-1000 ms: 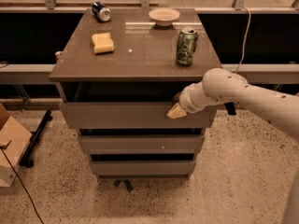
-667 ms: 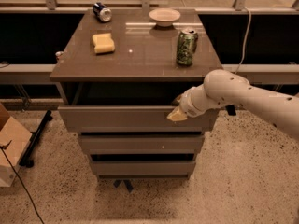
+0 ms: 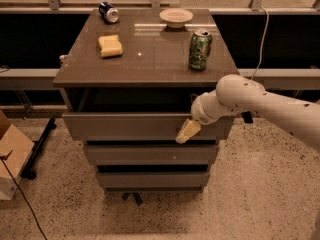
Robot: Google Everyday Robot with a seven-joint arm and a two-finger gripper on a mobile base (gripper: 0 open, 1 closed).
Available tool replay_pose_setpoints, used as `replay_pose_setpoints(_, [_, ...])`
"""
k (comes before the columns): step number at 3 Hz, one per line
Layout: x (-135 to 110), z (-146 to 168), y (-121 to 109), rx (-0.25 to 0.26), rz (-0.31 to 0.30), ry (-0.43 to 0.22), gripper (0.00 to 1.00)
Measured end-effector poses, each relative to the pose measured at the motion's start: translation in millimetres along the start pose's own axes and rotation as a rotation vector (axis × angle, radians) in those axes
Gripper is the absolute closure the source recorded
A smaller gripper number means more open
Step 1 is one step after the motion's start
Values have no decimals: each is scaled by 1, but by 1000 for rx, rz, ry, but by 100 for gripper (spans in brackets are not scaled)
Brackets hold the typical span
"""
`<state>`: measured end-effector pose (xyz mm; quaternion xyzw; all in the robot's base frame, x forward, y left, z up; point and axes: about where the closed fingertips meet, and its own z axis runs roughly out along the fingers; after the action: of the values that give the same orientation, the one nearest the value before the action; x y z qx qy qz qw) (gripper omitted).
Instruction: Open top drawer
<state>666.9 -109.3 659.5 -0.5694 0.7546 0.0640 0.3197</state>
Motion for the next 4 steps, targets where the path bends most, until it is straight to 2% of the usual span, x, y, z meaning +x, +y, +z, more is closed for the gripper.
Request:
replay_pose_setpoints(1, [6, 10, 2, -68, -31, 45, 4])
replay_pose_setpoints(2, [16, 12, 7, -127, -34, 92, 27])
replay_pose_setpoints(3, [24, 8, 14, -161, -31, 112, 58])
replay_pose_setpoints(4, [32, -2, 24, -182, -20, 133, 81])
